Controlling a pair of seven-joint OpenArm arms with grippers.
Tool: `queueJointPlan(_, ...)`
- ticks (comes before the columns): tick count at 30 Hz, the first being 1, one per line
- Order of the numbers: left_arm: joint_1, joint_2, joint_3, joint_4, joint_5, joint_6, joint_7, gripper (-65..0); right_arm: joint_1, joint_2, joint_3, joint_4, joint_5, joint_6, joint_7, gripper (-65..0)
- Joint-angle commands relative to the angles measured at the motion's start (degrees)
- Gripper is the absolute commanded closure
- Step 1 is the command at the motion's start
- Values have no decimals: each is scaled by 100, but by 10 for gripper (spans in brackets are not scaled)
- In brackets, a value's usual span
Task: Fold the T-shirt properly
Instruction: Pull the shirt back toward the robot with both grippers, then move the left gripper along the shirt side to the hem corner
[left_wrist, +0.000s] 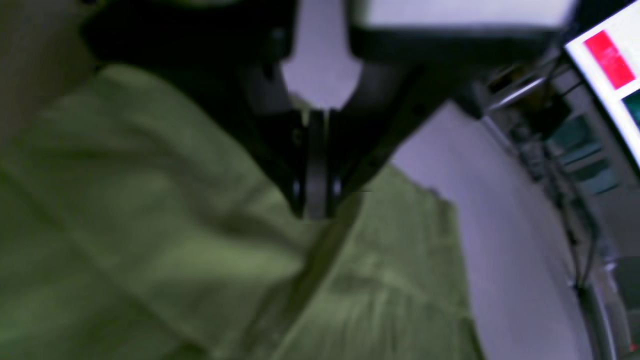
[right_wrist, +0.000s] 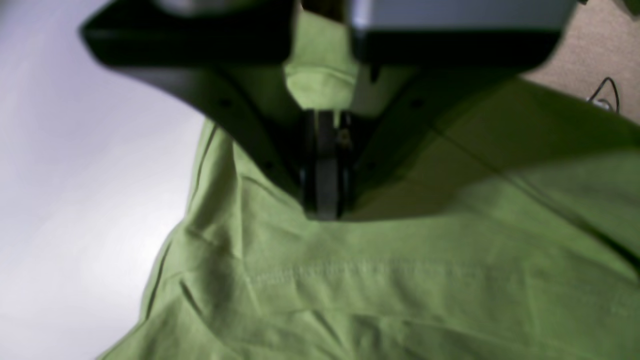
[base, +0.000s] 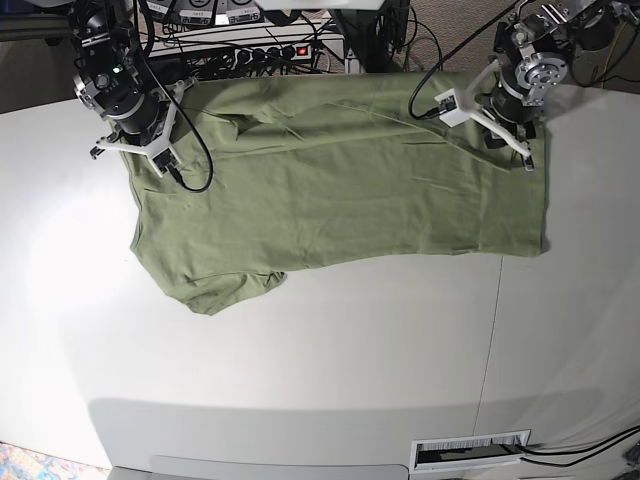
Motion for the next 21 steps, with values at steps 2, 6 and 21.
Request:
queueJointPlan(2,-22,-83,-39,98,352,308,2,0,57,63,48,111,-13,-33,125,0)
queueJointPlan(6,-52,-81,-280,98,529,605,-151,0,199,63,48,111,-11,-33,120,0)
queueJointPlan(21,-1716,-28,-3154,-1775,-5125,-1252,-1016,-56,577,63,48,111,-505,-33,61,0)
